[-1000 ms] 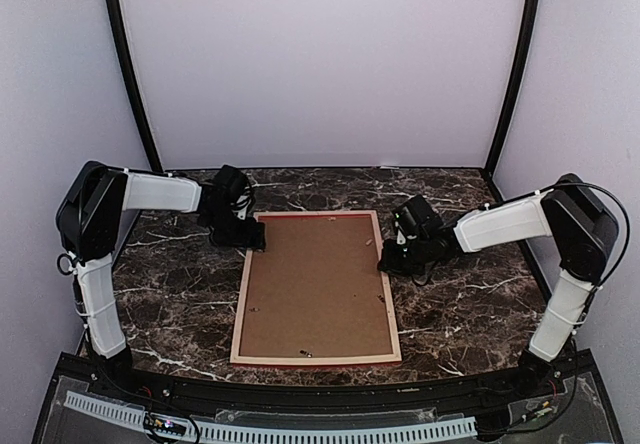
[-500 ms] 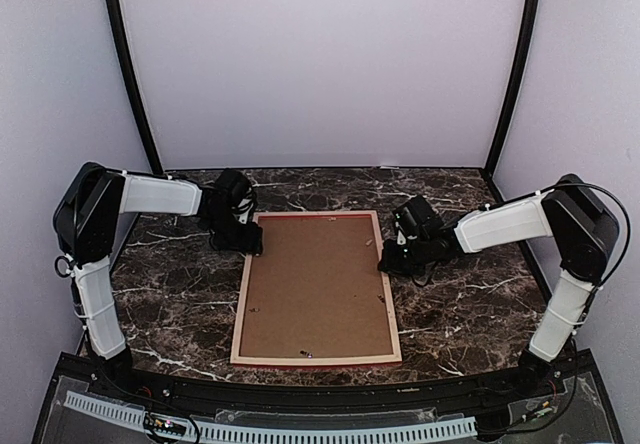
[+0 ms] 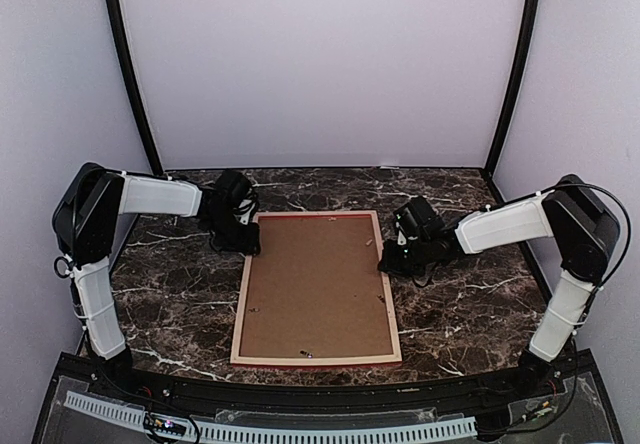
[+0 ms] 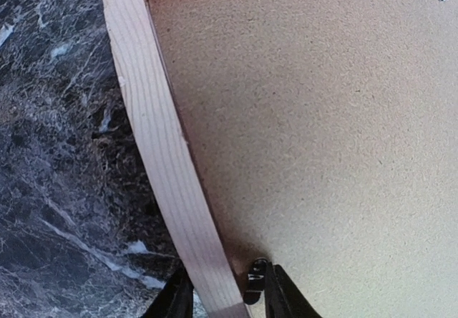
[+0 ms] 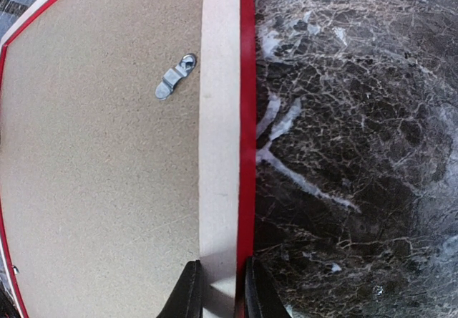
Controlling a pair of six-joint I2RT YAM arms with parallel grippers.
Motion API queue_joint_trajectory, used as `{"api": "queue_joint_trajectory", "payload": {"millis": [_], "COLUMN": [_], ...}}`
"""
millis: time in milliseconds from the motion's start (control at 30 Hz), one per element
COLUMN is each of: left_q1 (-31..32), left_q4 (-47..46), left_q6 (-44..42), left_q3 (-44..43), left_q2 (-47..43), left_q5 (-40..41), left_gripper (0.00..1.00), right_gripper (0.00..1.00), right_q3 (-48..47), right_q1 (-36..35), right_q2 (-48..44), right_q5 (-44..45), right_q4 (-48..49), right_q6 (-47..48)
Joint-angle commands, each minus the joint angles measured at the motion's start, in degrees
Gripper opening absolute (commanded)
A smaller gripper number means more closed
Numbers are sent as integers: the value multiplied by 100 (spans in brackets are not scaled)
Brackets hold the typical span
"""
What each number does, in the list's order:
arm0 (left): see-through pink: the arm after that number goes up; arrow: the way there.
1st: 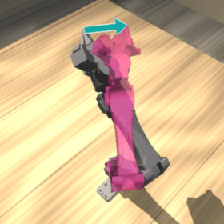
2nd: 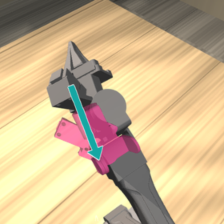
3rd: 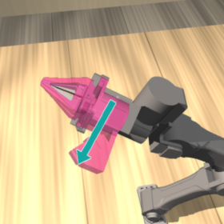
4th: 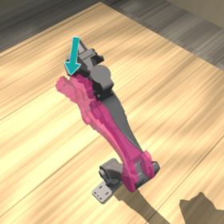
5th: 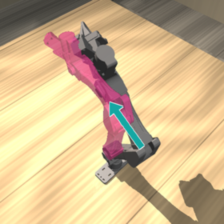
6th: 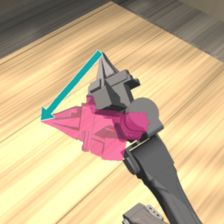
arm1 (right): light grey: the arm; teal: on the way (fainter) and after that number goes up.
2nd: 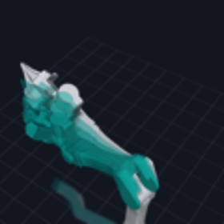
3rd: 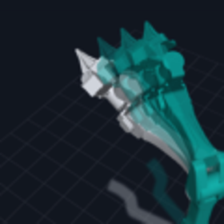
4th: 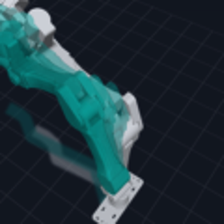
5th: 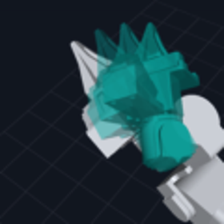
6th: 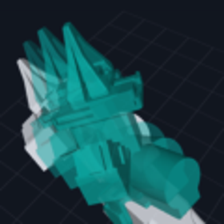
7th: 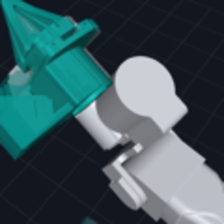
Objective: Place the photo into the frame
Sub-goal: Press the fastener onto the backboard.
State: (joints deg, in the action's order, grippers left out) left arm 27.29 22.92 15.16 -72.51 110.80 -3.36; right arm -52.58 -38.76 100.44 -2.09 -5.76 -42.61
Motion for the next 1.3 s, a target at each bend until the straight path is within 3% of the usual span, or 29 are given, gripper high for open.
{"api": "queue_joint_trajectory", "payload": {"millis": [0,333,533,767,1133,1267], "left_q1": [13,7,8,13,7,13], "left_q4": [299,170,280,376,4,-182], "left_q6": [-95,-104,-134,-225,-276,-242], "left_q3": [144,148,115,85,177,316], "left_q2": [-90,-117,-137,-150,-267,-469], "left_q5": [24,-101,-58,261,266,482], "left_gripper": [33,29,41,44,27,16], "right_gripper": [14,14,14,14,12,11], "right_q3": [90,51,71,108,20,-2], "right_q1": [-33,-29,-34,-27,-10,-13], "right_q2": [-125,-89,-42,18,62,82], "right_q5": [-99,-116,-173,-231,-109,-123], "right_q4": [-60,-80,-23,51,-144,-165], "right_q6": [-136,-91,-92,-97,85,133]}}
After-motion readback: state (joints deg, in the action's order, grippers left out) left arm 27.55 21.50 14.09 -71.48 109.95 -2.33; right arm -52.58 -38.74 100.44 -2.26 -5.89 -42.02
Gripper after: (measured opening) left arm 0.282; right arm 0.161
